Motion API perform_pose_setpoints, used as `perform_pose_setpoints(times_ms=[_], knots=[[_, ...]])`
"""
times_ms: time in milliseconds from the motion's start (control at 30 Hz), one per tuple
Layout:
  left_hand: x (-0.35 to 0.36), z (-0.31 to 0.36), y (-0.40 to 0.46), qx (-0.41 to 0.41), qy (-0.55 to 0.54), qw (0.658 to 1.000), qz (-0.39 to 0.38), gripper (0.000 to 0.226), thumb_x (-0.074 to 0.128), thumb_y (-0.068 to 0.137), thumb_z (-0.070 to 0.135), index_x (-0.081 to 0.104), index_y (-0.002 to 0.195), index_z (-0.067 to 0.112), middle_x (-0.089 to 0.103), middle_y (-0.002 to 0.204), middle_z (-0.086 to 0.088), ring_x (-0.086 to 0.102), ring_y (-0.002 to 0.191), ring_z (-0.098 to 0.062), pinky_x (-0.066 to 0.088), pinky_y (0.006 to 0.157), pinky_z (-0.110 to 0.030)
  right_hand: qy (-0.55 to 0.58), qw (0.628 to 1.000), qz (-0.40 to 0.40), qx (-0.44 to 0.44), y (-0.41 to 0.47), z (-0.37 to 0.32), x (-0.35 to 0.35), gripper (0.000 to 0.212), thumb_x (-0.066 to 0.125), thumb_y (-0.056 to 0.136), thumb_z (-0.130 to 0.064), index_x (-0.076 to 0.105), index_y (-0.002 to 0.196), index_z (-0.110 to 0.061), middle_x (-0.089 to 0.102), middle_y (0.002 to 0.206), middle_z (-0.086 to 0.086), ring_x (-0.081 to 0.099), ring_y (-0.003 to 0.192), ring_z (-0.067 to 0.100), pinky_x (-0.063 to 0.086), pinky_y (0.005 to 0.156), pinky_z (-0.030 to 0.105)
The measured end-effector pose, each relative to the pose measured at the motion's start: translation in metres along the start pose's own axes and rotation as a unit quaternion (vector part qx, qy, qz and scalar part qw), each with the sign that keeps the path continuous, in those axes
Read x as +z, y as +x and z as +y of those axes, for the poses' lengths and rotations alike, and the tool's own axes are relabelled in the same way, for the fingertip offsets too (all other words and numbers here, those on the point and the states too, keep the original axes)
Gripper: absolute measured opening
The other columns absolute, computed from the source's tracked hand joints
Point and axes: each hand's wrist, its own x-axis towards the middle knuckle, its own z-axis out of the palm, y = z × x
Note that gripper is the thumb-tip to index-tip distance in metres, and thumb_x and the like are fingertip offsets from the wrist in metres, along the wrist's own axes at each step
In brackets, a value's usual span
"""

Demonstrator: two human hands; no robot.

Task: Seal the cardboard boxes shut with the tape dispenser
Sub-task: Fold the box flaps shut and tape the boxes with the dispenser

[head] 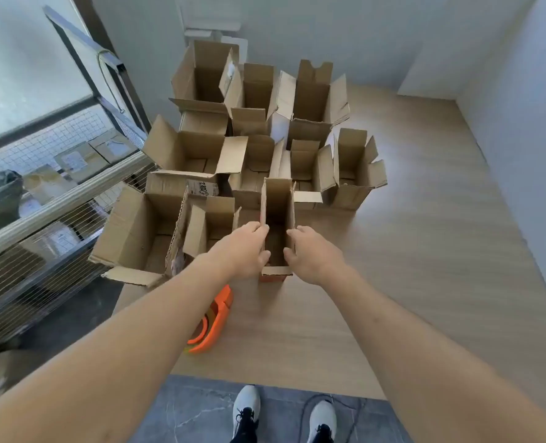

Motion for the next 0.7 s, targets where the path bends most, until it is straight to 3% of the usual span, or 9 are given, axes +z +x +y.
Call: perform_pose_setpoints(times_ms=[167,333,400,467,533,633,700], knots=[[0.021,-0.005,0.015,-0.029,-0.005,0.999,-0.017,0.068,0.051,0.102,0.034,0.018,0.161,0.026,0.023,0.163,-0.005,0.04,0.142,-0.029,0.044,0.11,-0.045,0.029,0.998,0.038,0.027,0.015,0.007,0.012,0.028,0.054,0.102,-0.029,0.061,0.126,-0.016,0.063,0.116,0.005,0.059,0.109,0.028,0.05,0.083,0.037],[0.029,-0.01,0.017,-0.059,-0.017,0.998,-0.001,0.063,0.049,0.092,0.006,0.035,0.153,0.015,0.039,0.147,-0.004,0.054,0.125,-0.032,0.05,0.098,-0.048,0.153,0.979,0.099,0.094,0.02,0.015,0.018,0.021,0.061,0.096,-0.009,0.076,0.111,-0.011,0.071,0.108,0.008,0.064,0.1,0.025,0.044,0.076,0.022],[0.03,-0.008,0.015,-0.062,-0.045,0.997,0.006,0.07,0.05,0.086,-0.005,0.037,0.151,0.016,0.042,0.147,-0.003,0.052,0.129,-0.031,0.048,0.101,-0.048,0.228,0.959,0.077,0.148,0.016,0.019,0.02,0.026,0.068,0.091,-0.007,0.071,0.115,-0.016,0.065,0.115,0.004,0.058,0.1,0.019,0.047,0.081,0.021],[0.031,-0.003,0.014,-0.055,-0.069,0.996,0.008,0.079,0.053,0.082,-0.01,0.036,0.152,0.022,0.041,0.151,0.0,0.048,0.133,-0.028,0.046,0.105,-0.047,0.287,0.938,0.017,0.195,0.011,0.025,0.027,0.048,0.077,0.078,-0.003,0.061,0.118,-0.024,0.055,0.117,0.001,0.056,0.104,0.021,0.057,0.087,0.032],[0.033,0.005,0.014,-0.039,-0.075,0.996,0.014,0.084,0.055,0.08,-0.013,0.038,0.152,0.027,0.043,0.151,0.002,0.048,0.133,-0.026,0.046,0.105,-0.045,0.333,0.916,-0.048,0.217,0.002,0.028,0.031,0.067,0.081,0.068,-0.002,0.049,0.12,-0.03,0.054,0.12,0.005,0.064,0.1,0.029,0.064,0.077,0.043],[0.039,0.014,0.018,-0.021,-0.073,0.996,0.041,0.086,0.056,0.078,-0.016,0.043,0.149,0.029,0.049,0.147,0.002,0.051,0.13,-0.025,0.048,0.104,-0.045,0.419,0.874,-0.093,0.227,-0.008,0.036,0.032,0.082,0.081,0.078,-0.003,0.036,0.139,-0.033,0.065,0.113,0.018,0.075,0.08,0.035,0.064,0.061,0.042],[0.042,0.015,0.02,-0.02,-0.071,0.996,0.056,0.088,0.056,0.077,-0.018,0.046,0.148,0.032,0.051,0.146,0.004,0.052,0.131,-0.023,0.049,0.103,-0.045,0.409,0.881,-0.071,0.228,-0.011,0.043,0.034,0.083,0.078,0.085,-0.02,0.029,0.149,-0.036,0.067,0.115,0.015,0.076,0.078,0.03,0.063,0.06,0.039]])
